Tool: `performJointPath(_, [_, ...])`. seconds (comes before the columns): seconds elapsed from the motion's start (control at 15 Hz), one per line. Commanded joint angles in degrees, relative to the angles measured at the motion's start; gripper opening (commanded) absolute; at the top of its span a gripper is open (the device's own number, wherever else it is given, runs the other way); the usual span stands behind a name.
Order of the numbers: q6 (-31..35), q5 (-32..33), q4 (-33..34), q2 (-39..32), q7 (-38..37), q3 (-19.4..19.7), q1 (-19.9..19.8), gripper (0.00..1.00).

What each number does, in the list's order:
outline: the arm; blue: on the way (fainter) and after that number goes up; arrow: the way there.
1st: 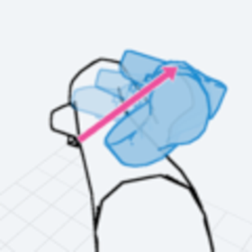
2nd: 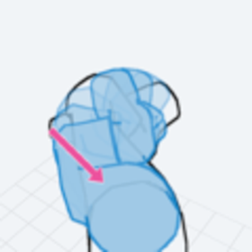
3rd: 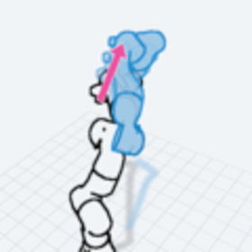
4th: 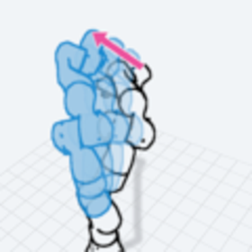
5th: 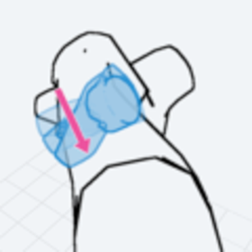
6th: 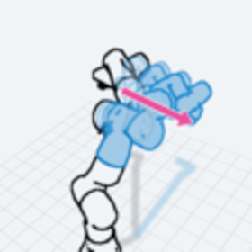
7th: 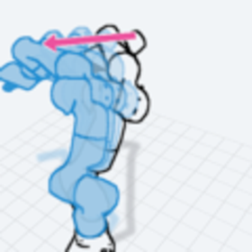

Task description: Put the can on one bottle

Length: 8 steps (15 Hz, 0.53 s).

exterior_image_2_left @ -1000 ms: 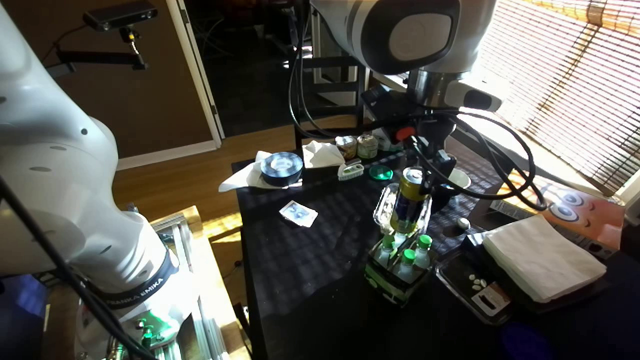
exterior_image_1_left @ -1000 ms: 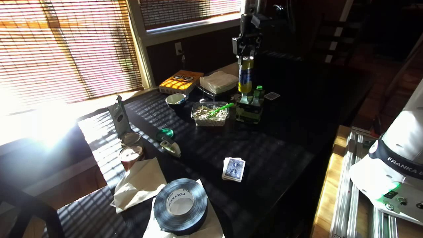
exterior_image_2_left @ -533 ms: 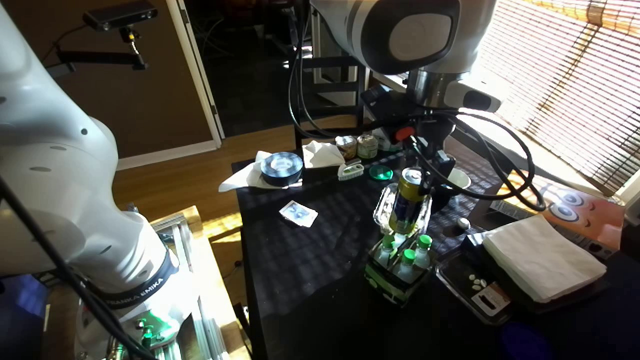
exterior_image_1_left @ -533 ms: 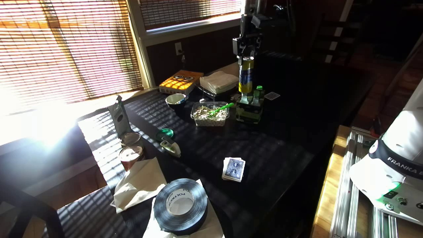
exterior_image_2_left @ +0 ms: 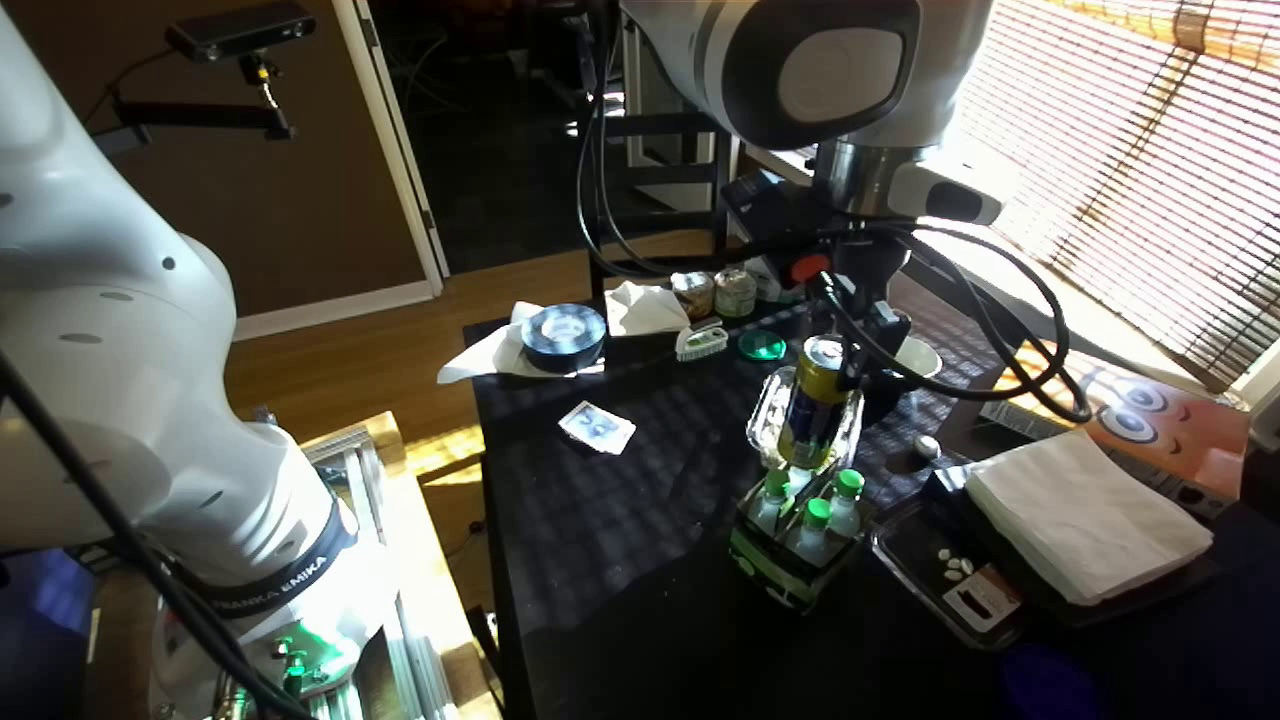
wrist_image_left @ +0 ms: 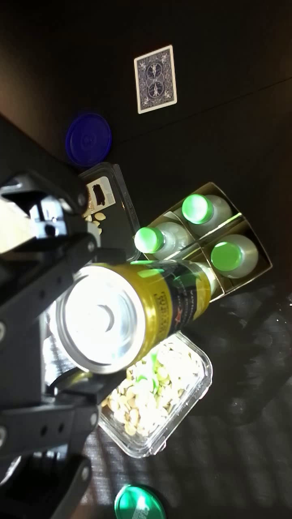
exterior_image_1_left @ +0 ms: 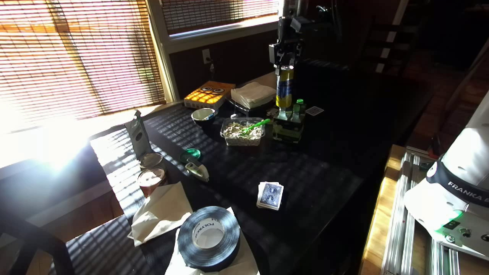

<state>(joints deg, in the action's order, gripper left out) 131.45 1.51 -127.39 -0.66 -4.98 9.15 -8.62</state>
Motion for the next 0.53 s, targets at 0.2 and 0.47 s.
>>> performJointPath(0.2, [-1.52, 1.01, 0.14, 0.73, -0.86, -0.19, 0.03, 0.38])
performJointPath(0.47, [-1.63, 1.21, 0.24, 0.66, -0.94, -0.19, 0.04, 0.38])
